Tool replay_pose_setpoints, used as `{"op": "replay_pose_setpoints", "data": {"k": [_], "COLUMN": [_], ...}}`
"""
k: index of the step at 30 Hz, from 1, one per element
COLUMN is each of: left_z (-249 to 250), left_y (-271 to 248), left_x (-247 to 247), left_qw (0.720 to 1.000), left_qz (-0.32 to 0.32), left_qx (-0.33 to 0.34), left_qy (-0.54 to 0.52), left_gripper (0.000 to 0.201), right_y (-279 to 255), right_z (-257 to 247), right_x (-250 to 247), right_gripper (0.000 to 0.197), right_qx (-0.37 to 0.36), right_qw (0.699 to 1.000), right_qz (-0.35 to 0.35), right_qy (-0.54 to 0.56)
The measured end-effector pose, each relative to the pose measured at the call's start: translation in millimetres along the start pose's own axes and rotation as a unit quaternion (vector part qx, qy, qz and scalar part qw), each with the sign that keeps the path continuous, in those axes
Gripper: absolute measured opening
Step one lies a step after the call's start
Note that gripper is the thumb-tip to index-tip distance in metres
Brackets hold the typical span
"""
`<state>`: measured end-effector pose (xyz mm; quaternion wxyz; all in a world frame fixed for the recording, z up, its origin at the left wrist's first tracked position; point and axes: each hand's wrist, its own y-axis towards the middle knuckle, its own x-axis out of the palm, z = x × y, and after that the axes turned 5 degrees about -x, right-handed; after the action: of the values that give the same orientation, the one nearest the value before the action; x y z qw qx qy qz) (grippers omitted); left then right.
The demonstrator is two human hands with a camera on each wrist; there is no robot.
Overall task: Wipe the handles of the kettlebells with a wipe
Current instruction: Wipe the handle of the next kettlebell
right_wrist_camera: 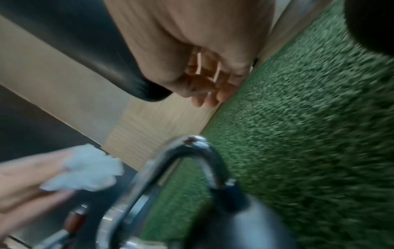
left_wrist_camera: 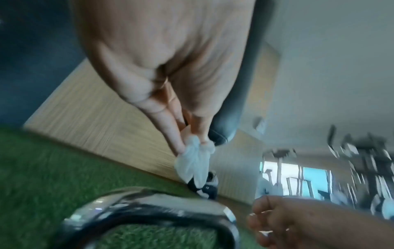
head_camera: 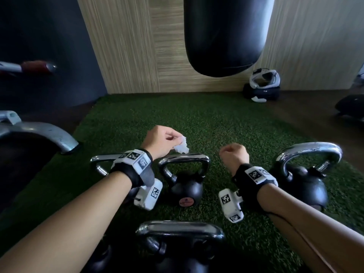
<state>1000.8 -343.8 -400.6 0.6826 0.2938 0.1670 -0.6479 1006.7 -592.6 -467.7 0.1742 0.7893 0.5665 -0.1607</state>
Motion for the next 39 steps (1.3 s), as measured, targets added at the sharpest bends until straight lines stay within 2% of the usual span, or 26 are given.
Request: {"op": "replay_pose_setpoints", "data": {"k": [1,3,5,7,9,12,14,16,20,23,25,28,32,34,37,39], "left_z": [-5,-14,-21,-25,-29,-43,-58,-71,-83,-113,-129,-134,-145,-156,-166,-164], "left_y": [-2,-8,-13,-14,-15,-17,-20,-25,-32,-32,-35,-39,-44,-48,-50,-51], "left_x": [2,9,21,30,33,24,14,6,7,7,7,10,25,37,52,58], "left_qw": [0.998,0.992,0.989,0.981,0.969,0.966,0.978,0.983,0.987,0.994,0.995,0.994,0.970,0.967,0.986,0.987], "left_qz": [0.009,0.007,0.000,-0.007,-0.026,-0.027,0.032,0.078,0.053,0.099,0.090,0.085,0.073,0.062,0.046,0.051], "left_qx": [0.040,0.076,0.086,0.109,0.145,0.182,0.164,0.140,0.137,0.054,0.005,-0.005,-0.072,-0.107,-0.124,-0.126], "left_qy": [0.050,0.096,0.119,0.159,0.199,0.183,0.122,0.091,0.068,0.002,-0.043,-0.075,-0.222,-0.225,-0.106,-0.088], "left_gripper": [0.005,0.006,0.007,0.007,0.011,0.013,0.007,0.011,0.012,0.016,0.017,0.018,0.021,0.019,0.016,0.021], "right_y": [0,-4,-12,-18,-21,-23,-25,-26,-30,-31,-30,-31,-30,-30,-28,-27], "right_z": [17,46,62,69,73,74,76,77,81,82,82,83,86,87,90,91], "right_x": [4,21,41,64,83,93,93,92,92,93,92,92,93,93,93,93], "right_gripper": [0.017,0.029,0.041,0.041,0.044,0.032,0.026,0.024,0.020,0.020,0.022,0.022,0.021,0.024,0.024,0.022], "right_qx": [0.018,0.029,0.034,0.023,0.027,0.032,0.023,0.021,0.024,0.020,0.018,0.004,0.001,0.004,0.007,0.007], "right_qw": [0.997,0.980,0.973,0.976,0.984,0.991,0.991,0.991,0.991,0.991,0.991,0.992,0.992,0.992,0.991,0.991], "right_qz": [-0.035,-0.148,-0.202,-0.208,-0.177,-0.132,-0.128,-0.125,-0.119,-0.116,-0.118,-0.117,-0.116,-0.113,-0.113,-0.115], "right_qy": [-0.062,-0.126,-0.101,-0.063,-0.019,0.015,0.027,0.041,0.061,0.064,0.054,0.047,0.048,0.057,0.072,0.074]}}
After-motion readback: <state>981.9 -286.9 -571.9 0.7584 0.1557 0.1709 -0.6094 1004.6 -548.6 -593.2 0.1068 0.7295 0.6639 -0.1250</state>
